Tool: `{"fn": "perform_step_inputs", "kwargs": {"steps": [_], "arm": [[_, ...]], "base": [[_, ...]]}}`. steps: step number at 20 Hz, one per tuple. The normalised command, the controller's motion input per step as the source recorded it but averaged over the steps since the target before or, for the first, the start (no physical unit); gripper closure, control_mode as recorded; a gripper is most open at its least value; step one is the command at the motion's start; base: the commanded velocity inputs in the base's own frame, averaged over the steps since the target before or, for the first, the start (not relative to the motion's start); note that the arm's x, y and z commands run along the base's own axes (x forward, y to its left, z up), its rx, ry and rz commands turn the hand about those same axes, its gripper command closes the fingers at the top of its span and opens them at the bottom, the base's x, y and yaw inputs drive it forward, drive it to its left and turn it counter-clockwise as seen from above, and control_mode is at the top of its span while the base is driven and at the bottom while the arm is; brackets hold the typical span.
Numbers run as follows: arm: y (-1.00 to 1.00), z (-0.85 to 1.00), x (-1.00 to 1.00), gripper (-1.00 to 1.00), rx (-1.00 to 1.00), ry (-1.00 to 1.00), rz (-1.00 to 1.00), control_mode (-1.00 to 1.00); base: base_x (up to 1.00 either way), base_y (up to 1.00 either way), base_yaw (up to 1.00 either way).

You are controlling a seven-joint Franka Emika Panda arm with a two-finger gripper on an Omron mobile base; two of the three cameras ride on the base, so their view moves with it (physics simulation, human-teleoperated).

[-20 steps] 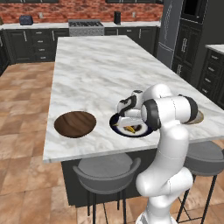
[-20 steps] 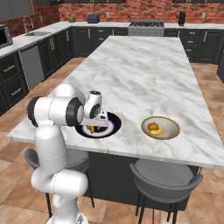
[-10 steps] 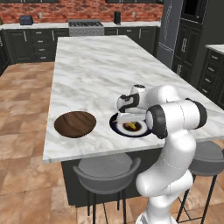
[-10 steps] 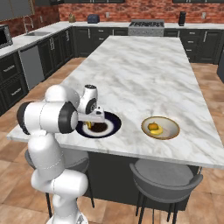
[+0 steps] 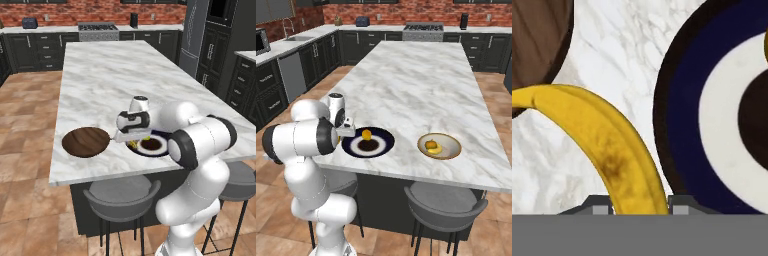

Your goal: Take the fruits from the plate on the dining counter and place two fruits in each bowl.

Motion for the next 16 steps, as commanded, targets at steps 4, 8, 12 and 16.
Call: {"fn": "perform_step_inputs", "kwargs": {"steps": [4, 8, 12, 16], "arm": [[0.79, 0.05, 0.0, 1.0, 0.0, 0.0, 0.0, -1.0], [0.71, 0.0, 0.02, 1.0, 0.0, 0.0, 0.0, -1.0], [0.48, 0.12, 0.25, 1.0, 0.0, -0.05, 0.0, -1.0], [0.5, 0.15, 0.37, 1.0, 0.0, -0.03, 0.0, -1.0]], "base": [[0.0, 0.0, 0.0], [0.0, 0.0, 0.0], [0.0, 0.0, 0.0], [0.0, 0.0, 0.0]]}}
